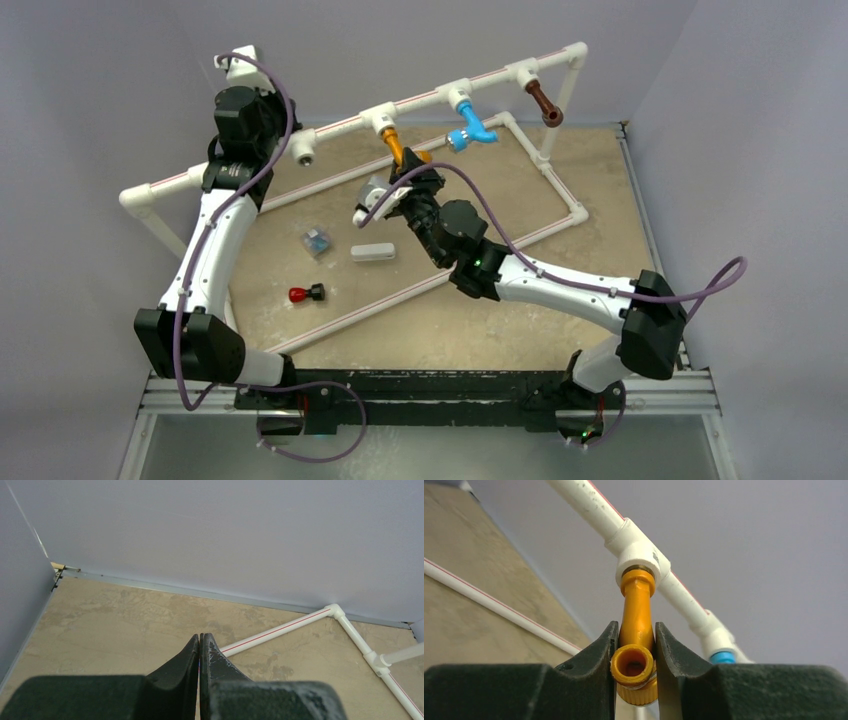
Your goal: Install the water faucets
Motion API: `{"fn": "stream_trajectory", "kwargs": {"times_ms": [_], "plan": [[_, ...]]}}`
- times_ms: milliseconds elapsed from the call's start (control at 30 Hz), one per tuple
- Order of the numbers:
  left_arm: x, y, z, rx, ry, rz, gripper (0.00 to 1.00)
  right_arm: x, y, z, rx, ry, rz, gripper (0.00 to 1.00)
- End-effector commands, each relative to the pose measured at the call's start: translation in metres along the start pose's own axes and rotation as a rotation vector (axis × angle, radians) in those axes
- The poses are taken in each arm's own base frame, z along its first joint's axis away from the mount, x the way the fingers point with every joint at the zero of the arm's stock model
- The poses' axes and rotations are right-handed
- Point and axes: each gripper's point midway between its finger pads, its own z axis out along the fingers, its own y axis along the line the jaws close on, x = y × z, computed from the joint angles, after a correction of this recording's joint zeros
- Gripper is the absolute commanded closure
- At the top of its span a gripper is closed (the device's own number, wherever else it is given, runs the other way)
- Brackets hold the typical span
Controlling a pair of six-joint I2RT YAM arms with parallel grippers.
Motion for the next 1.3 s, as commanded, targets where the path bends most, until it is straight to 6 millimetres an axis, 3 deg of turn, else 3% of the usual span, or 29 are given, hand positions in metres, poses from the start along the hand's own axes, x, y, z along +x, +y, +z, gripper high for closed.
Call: {"fn": "stream_trajectory", "kwargs": {"times_ms": [0, 400, 867, 1267], "plan": [[0.084, 0.016, -0.002, -0.044, 0.274, 0.008, 1.0, -0.032, -0.001, 0.006, -0.055, -0.107, 0.475, 1.0], [0.085, 0.016, -0.002, -0.041, 0.277, 0.006, 1.0, -0.06, -0.009, 0.005, -0.183, -0.259, 1.199, 1.0], [0.084, 0.015, -0.002, -0.039, 0.276, 0.004, 1.0, -0.07, -0.058, -0.015, -0.138, -0.458, 2.037, 1.0], [0.083, 0.015, -0.003, -0.038, 0.274, 0.004, 1.0, -0.066, -0.077, -0.018, -0.175, -0.502, 2.49, 1.0]]}}
